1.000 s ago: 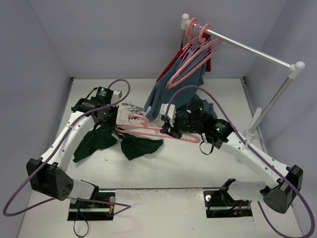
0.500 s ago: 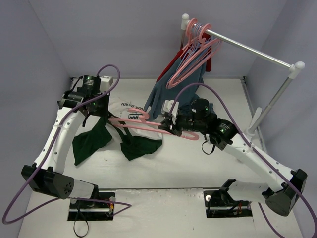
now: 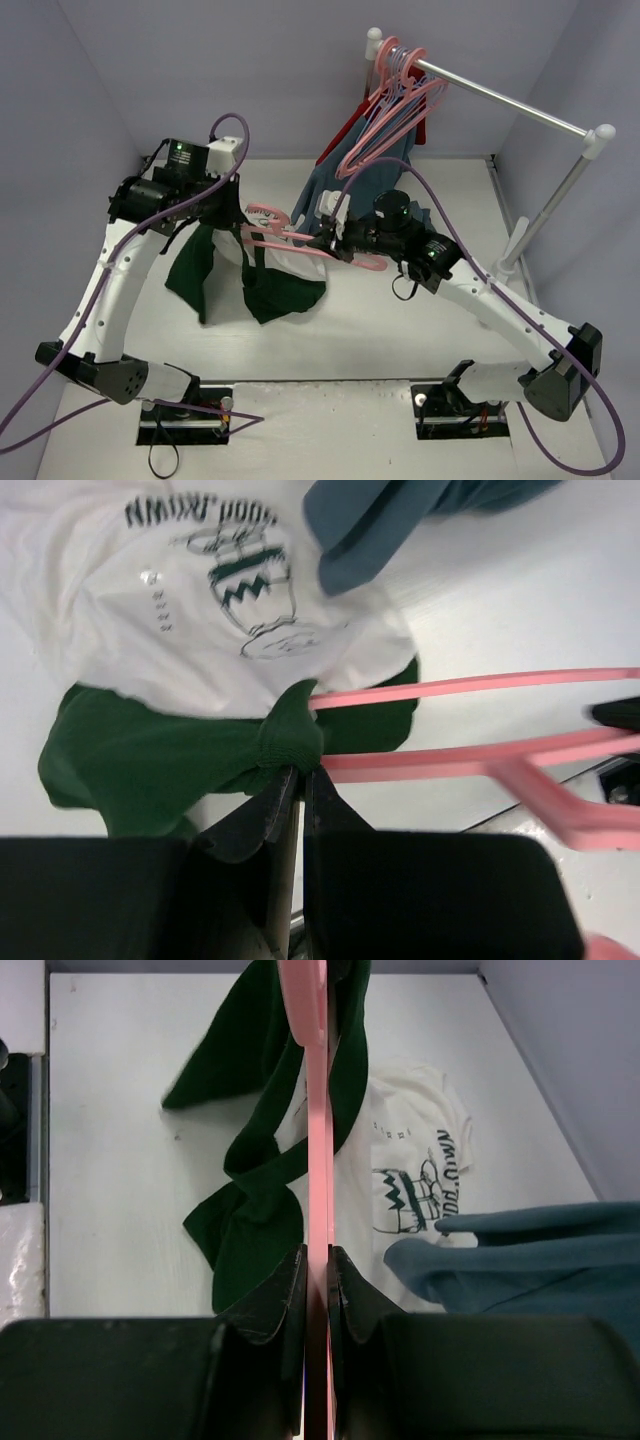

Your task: Place the t-shirt on the hanger

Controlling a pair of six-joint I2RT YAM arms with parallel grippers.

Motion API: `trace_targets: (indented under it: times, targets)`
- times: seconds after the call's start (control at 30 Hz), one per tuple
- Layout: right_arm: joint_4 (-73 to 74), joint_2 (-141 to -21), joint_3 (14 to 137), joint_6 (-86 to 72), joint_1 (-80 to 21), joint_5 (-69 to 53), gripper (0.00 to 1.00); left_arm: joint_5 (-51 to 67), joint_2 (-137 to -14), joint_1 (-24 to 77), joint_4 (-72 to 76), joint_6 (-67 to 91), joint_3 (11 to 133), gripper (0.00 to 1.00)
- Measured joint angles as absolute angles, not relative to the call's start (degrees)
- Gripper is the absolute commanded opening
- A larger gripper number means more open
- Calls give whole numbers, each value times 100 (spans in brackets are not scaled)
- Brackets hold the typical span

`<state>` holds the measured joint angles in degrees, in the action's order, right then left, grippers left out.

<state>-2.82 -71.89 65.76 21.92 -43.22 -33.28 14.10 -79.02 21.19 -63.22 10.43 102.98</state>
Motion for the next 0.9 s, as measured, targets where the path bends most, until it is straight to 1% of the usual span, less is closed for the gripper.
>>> trace_targets:
  times: [0.2,0.33,0.43,0.53,0.8,0.9]
  targets:
    - [-893,-7337,6707,1972,-4278,-3325,0,1469,-7978,2252,-6603,1269,11240,0]
    - [-1043,-7438,7246,1912,-4246,-3386,0,1372,-8175,2262,-6803,1284,12277,0]
    - [-1147,-7415,7542,1879,-4216,-3505,0,1265,-8164,2306,-6802,1269,12621,0]
    - [-1313,-7268,7380,1773,-4126,-3671,0,1114,-8031,2327,-6796,1239,12541,0]
    - [-1757,-6648,5673,1182,-4136,-3945,0,537,-7908,2318,-6985,1209,11520,0]
    - [-1851,-6477,5278,1028,-4140,-3941,0,414,-7914,2318,-7046,1218,11191,0]
